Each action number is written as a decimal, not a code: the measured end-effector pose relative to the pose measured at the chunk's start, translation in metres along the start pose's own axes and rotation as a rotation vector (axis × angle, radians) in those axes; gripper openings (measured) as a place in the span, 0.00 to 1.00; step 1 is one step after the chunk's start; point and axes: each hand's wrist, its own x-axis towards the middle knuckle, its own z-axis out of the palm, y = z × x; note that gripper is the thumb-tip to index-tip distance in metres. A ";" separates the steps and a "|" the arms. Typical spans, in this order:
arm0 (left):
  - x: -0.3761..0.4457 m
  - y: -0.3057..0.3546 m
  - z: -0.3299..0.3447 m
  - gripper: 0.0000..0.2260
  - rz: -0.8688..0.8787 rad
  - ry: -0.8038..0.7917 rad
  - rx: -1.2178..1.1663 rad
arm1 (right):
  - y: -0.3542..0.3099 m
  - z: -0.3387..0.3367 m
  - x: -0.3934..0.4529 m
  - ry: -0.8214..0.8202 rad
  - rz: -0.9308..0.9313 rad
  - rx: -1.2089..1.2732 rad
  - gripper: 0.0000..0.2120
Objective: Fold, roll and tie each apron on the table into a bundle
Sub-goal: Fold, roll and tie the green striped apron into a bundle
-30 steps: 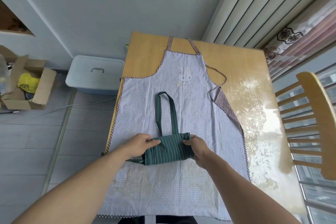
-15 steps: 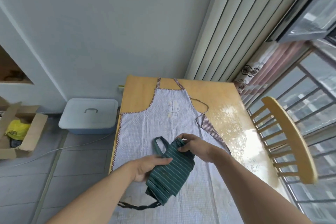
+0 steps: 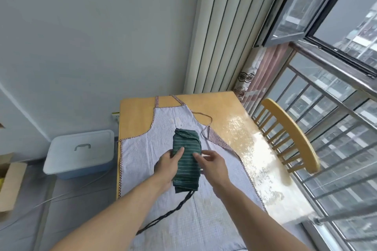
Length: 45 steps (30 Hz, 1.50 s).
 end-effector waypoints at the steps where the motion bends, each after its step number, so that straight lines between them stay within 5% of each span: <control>1: -0.002 0.000 0.003 0.19 -0.006 -0.013 0.017 | 0.000 0.000 -0.002 -0.060 0.000 0.016 0.19; 5: -0.011 0.001 0.021 0.18 -0.073 -0.079 -0.002 | -0.010 -0.011 -0.005 -0.142 0.000 0.108 0.10; 10: -0.014 0.004 0.031 0.19 -0.062 -0.202 0.203 | -0.015 -0.036 0.005 -0.229 0.065 0.136 0.15; 16: -0.020 0.023 0.052 0.30 0.159 0.055 0.241 | -0.013 -0.079 0.012 -0.386 0.160 0.067 0.22; 18: -0.015 0.026 0.061 0.32 0.344 0.074 0.463 | -0.015 -0.092 0.012 -0.465 0.151 -0.029 0.28; 23: -0.013 0.025 0.077 0.09 0.554 0.104 0.965 | -0.015 -0.112 0.016 -0.493 -0.044 -0.425 0.43; 26: -0.013 0.025 0.082 0.05 0.602 0.147 1.092 | -0.018 -0.119 0.016 -0.490 -0.177 -0.674 0.46; 30: -0.016 0.017 0.103 0.05 0.299 0.173 1.008 | -0.010 -0.129 0.015 -0.495 -0.329 -0.928 0.43; 34: -0.018 0.015 0.118 0.24 0.111 0.088 0.913 | -0.009 -0.139 0.013 -0.479 -0.430 -1.107 0.32; 38: -0.009 0.010 0.121 0.10 0.048 0.022 0.894 | -0.004 -0.144 0.018 -0.466 -0.458 -1.170 0.31; 41: 0.000 0.013 0.111 0.12 -0.018 -0.047 0.910 | -0.006 -0.146 0.022 -0.471 -0.443 -1.168 0.28; 45: -0.002 0.025 0.108 0.09 0.182 -0.054 0.847 | -0.017 -0.144 0.025 -0.475 -0.363 -1.126 0.24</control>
